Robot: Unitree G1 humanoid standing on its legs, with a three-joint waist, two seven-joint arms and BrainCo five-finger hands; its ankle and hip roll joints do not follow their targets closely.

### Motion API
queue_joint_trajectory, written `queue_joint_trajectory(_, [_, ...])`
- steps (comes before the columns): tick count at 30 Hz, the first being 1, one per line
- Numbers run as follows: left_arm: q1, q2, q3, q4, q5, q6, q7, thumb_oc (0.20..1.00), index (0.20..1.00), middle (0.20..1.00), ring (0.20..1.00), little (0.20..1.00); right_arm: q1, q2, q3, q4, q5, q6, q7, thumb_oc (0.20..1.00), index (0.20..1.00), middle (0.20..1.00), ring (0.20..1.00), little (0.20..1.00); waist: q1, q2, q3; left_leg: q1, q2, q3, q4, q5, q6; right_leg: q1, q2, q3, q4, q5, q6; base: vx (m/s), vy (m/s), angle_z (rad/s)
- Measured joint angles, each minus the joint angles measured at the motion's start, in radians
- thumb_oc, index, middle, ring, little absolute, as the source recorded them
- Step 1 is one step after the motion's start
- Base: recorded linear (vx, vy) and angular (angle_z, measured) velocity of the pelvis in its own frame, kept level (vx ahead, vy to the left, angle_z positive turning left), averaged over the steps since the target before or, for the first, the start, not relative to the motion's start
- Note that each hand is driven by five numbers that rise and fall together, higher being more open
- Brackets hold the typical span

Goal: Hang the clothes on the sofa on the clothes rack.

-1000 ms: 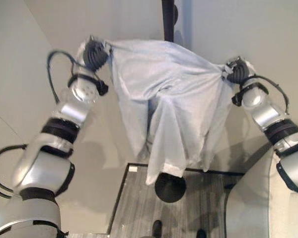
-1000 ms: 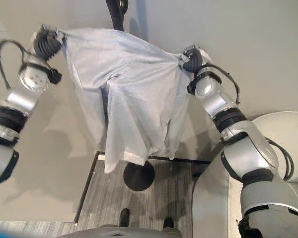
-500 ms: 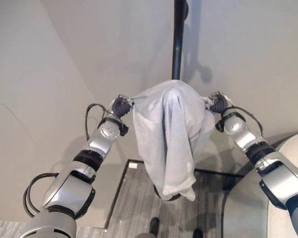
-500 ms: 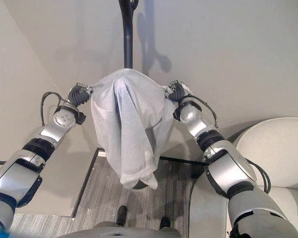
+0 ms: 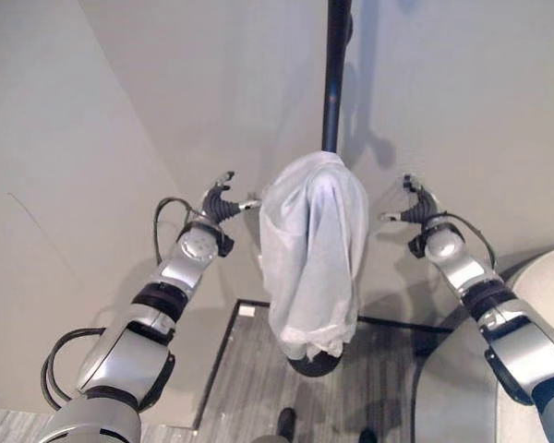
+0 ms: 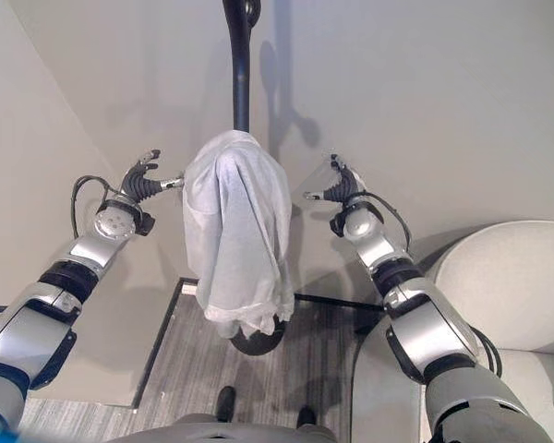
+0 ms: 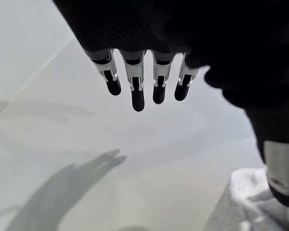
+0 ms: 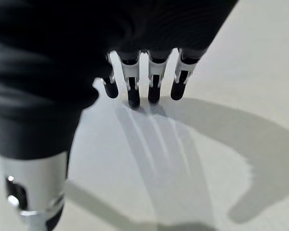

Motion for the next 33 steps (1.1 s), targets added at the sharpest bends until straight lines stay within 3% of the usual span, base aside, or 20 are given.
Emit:
queue_joint_trajectory(6, [0.161,0.022,0.118,-0.104,-0.001,-0.002,-0.011,1.000,1.000,1.000,1.000,1.000,0.158,-0.071,-0.114,-0.127,-0.002,-0.011,0.018,1.000,1.000,1.000,1.000,1.000,0.000,0.000,0.000,0.003,-0.001,0.002,0.000,-0.003,0.003,0.003,-0.001,0.001,0.000,0.000,0.000,0.00,0.000,0.00])
queue_joint_trajectory(8, [0.380,0.025,0.229,-0.194,-0.007,-0.003,-0.031,1.000,1.000,1.000,1.000,1.000,0.344,-0.080,-0.252,-0.226,-0.002,-0.014,0.019,1.000,1.000,1.000,1.000,1.000,-0.002,-0.004,0.002,0.026,-0.002,0.005,0.000,-0.011,0.004,0.023,-0.003,0.006,-0.001,-0.007,0.001,0.03,-0.018,-0.07])
queue_joint_trajectory(10, [0.479,0.021,0.284,-0.234,-0.008,-0.006,-0.043,1.000,1.000,1.000,1.000,1.000,0.433,-0.079,-0.300,-0.252,-0.002,-0.023,0.024,1.000,1.000,1.000,1.000,1.000,-0.003,-0.008,0.003,0.036,-0.001,0.007,0.000,-0.018,0.004,0.033,-0.003,0.007,-0.002,-0.011,0.000,0.01,-0.011,-0.04])
queue_joint_trajectory(14, [0.762,-0.076,0.459,-0.299,-0.097,-0.015,-0.090,1.000,1.000,1.000,1.000,1.000,0.714,-0.071,-0.377,-0.358,0.003,-0.041,0.099,1.000,1.000,1.000,1.000,1.000,0.001,-0.010,0.001,0.041,-0.001,0.023,0.000,-0.034,0.007,0.032,-0.006,0.018,-0.005,-0.015,0.000,0.01,0.000,-0.07])
queue_joint_trajectory(17, [0.880,-0.129,0.493,-0.299,-0.125,-0.023,-0.129,1.000,1.000,1.000,1.000,1.000,0.828,0.000,-0.432,-0.394,0.024,-0.063,0.149,1.000,1.000,1.000,1.000,1.000,-0.003,-0.012,-0.001,0.046,-0.002,0.028,0.000,-0.036,0.009,0.034,-0.007,0.022,-0.004,-0.018,0.002,0.01,0.020,-0.07])
queue_joint_trajectory(24, [1.002,-0.343,0.500,-0.003,-0.202,-0.006,-0.224,1.000,1.000,1.000,1.000,1.000,0.986,0.124,-0.383,-0.272,0.043,-0.091,0.234,1.000,1.000,1.000,1.000,1.000,-0.023,0.004,-0.025,0.039,-0.005,0.052,0.000,-0.047,0.011,0.021,-0.014,0.043,-0.003,-0.024,0.003,0.00,0.015,-0.09])
queue_joint_trajectory(30, [0.976,-0.344,0.353,0.139,-0.154,-0.007,-0.241,1.000,1.000,1.000,1.000,1.000,0.958,0.134,-0.302,-0.055,0.025,-0.099,0.238,1.000,1.000,1.000,1.000,1.000,-0.023,0.002,-0.061,0.038,-0.004,0.052,0.000,-0.047,0.011,0.020,-0.014,0.041,-0.004,-0.024,0.004,0.00,0.000,0.00])
queue_joint_trajectory(33, [0.939,-0.344,0.337,0.248,-0.084,-0.008,-0.240,1.000,1.000,1.000,1.000,1.000,0.951,0.165,-0.302,0.053,0.021,-0.093,0.236,1.000,1.000,1.000,1.000,1.000,-0.027,0.006,-0.076,0.038,-0.004,0.052,0.000,-0.048,0.010,0.019,-0.013,0.043,-0.004,-0.024,0.004,0.00,0.000,-0.01])
